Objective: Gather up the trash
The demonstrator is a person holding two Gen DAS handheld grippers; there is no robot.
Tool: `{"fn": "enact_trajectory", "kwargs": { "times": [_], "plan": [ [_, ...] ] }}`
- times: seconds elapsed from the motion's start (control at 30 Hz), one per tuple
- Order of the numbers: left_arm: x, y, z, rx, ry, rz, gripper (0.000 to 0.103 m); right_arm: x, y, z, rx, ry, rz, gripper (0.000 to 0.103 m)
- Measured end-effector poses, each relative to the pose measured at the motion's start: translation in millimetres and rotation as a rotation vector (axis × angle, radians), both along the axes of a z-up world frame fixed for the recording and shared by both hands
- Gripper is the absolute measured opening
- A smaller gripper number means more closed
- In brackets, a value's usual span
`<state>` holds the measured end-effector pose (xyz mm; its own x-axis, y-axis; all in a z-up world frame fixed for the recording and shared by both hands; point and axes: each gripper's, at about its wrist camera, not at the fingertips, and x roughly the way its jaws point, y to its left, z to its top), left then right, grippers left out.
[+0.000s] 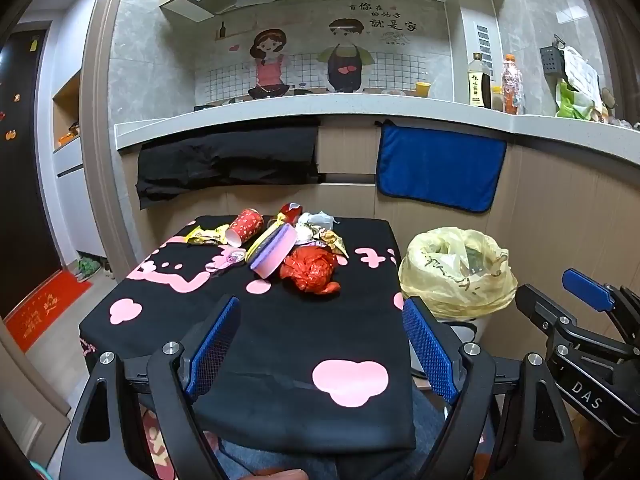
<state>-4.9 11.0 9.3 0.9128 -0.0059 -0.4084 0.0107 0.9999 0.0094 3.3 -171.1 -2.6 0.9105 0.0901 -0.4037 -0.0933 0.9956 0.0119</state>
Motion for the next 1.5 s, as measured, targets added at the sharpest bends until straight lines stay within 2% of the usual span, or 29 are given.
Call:
{"fn": "enact_trajectory", "kwargs": {
  "times": [1.5],
  "plan": [
    [-0.8, -3.2, -1.0, 0.003, -0.009, 0.003, 0.083, 0.5, -4.8, -0.2, 0.002, 0.003, -0.017, 0.066]
  ]
}}
